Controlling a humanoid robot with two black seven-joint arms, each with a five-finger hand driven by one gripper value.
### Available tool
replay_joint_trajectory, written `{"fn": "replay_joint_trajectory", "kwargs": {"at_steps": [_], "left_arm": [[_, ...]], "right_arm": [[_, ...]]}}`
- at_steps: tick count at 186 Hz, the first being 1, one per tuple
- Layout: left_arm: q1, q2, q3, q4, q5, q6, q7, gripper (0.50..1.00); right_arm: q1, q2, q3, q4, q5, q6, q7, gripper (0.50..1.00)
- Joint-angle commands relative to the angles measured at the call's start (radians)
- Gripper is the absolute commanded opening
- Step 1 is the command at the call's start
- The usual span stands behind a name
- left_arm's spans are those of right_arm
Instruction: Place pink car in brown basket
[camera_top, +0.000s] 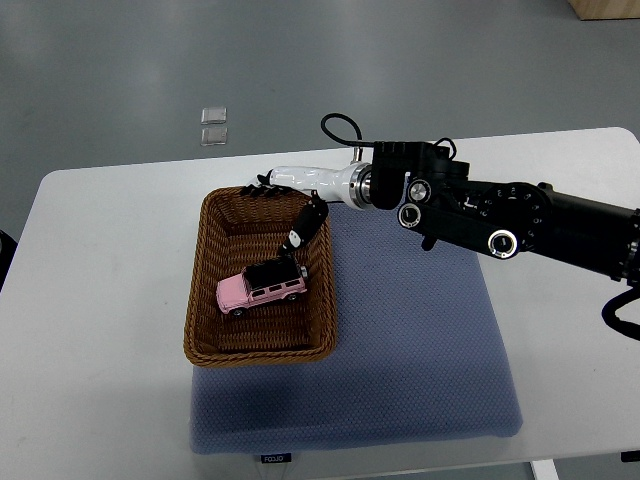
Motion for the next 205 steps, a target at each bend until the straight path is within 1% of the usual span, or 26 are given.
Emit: {"fn": "replay_joint_trajectory", "kwargs": {"at_steps": [1, 16, 33, 60, 91, 124, 167, 187, 205], "left_arm": [[0.0, 0.0, 0.0, 0.0, 0.0, 0.0, 0.0, 1.0], [0.0, 0.0, 0.0, 0.0, 0.0, 0.0, 0.0, 1.0], [0.0, 0.0, 0.0, 0.0, 0.0, 0.0, 0.0, 1.0], [0.0, 0.0, 0.0, 0.0, 0.0, 0.0, 0.0, 1.0], [0.0, 0.0, 0.0, 0.001, 0.0, 0.0, 0.0, 1.0], [0.0, 0.0, 0.0, 0.0, 0.0, 0.0, 0.0, 1.0], [0.006, 0.0, 0.0, 0.0, 0.0, 0.0, 0.0, 1.0], [0.005, 0.0, 0.0, 0.0, 0.0, 0.0, 0.0, 1.0], [0.002, 0.0, 0.003, 0.0, 0.0, 0.0, 0.0, 1.0]], "right_arm": [[0.0, -0.035, 0.035, -0.013, 0.055, 0.0, 0.016, 0.905], [-0.022, -0.048, 0.088, -0.045, 0.157, -0.006, 0.033, 0.905], [-0.091, -0.071, 0.19, -0.102, 0.333, -0.01, 0.046, 0.905], [-0.203, -0.109, 0.38, -0.148, 0.532, -0.018, 0.079, 0.905], [-0.338, -0.112, 0.599, -0.173, 0.606, -0.015, 0.105, 0.905], [-0.445, -0.091, 0.753, -0.196, 0.641, -0.009, 0.145, 0.905], [-0.491, -0.031, 0.86, -0.248, 0.773, -0.017, 0.182, 0.907], [-0.491, -0.029, 0.891, -0.28, 0.815, -0.017, 0.194, 0.907], [-0.49, -0.029, 0.914, -0.315, 0.836, -0.018, 0.222, 0.907]]}}
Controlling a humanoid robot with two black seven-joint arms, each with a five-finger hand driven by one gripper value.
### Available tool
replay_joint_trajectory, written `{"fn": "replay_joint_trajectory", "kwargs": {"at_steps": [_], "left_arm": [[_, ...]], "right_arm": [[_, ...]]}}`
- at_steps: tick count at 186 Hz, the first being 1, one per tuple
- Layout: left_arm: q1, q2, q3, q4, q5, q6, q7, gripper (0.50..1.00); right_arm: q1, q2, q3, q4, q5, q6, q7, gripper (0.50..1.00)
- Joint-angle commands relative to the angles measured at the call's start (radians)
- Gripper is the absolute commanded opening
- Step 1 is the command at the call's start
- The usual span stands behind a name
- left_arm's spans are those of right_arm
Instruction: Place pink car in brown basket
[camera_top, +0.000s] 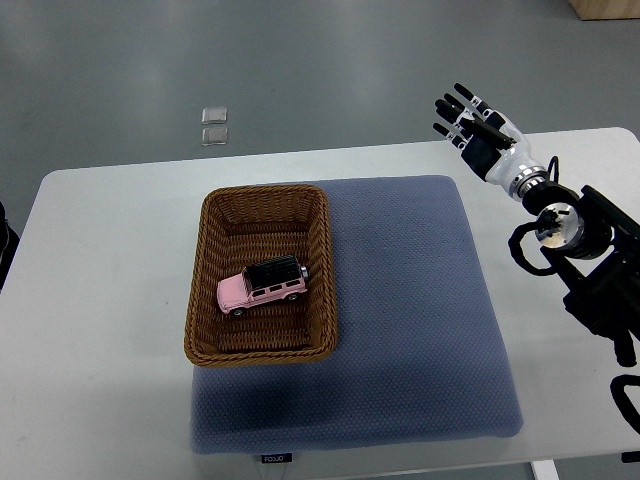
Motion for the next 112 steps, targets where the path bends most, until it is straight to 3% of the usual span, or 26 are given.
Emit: {"fn": "replay_joint_trajectory", "kwargs": {"at_steps": [1, 42, 112], "left_arm": [[-0.005, 0.0, 0.003, 0.0, 0.0, 0.0, 0.0, 1.0], [-0.006, 0.0, 0.0, 0.0, 0.0, 0.0, 0.0, 1.0], [-0.006, 0.0, 0.001, 0.0, 0.0, 0.0, 0.0, 1.0]], "right_arm": [[0.001, 0.001, 0.028, -0.038, 0.03, -0.001, 0.026, 0.907], [0.004, 0.005, 0.041, -0.098, 0.057, 0.001, 0.056, 0.907], [0.001, 0.007, 0.028, -0.103, 0.056, -0.001, 0.072, 0.907]]}}
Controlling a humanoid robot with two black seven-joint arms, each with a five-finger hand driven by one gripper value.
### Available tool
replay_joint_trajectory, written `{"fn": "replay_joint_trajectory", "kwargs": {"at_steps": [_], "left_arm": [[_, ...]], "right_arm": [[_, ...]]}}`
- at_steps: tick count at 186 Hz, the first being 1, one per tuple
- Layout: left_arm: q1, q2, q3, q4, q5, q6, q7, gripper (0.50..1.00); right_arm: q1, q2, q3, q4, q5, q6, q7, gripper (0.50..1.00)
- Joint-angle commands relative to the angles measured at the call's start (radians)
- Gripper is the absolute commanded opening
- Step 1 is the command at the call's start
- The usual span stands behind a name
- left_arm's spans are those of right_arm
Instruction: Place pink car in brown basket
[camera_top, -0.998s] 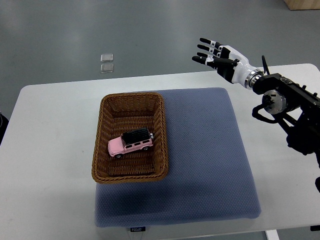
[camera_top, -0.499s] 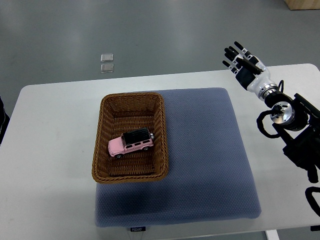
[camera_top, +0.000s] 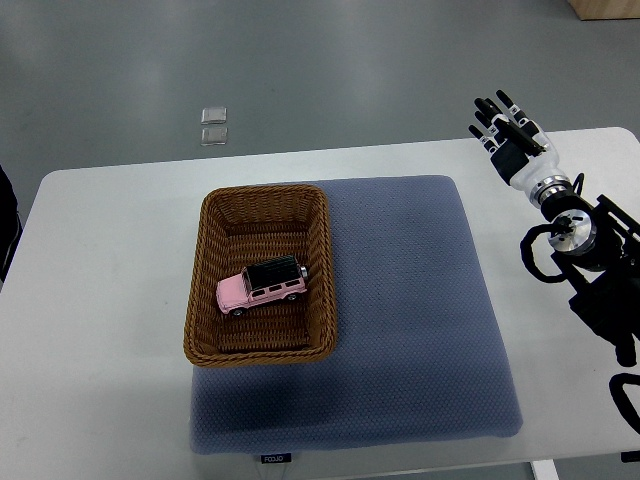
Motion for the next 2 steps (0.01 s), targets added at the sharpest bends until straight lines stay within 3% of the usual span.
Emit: {"fn": "replay_joint_trajectory", "kwargs": {"at_steps": [1, 2], "left_arm": [[0.0, 0.0, 0.001, -0.001, 0.0, 0.0, 0.0, 1.0], [0.0, 0.0, -0.001, -0.001, 0.0, 0.0, 0.0, 1.0]], "right_arm": [[-0.001, 0.0, 0.001, 0.0, 0.0, 0.0, 0.004, 0.907], [-0.001, 0.001, 0.001, 0.0, 0.0, -0.002, 0.007, 0.907]]}}
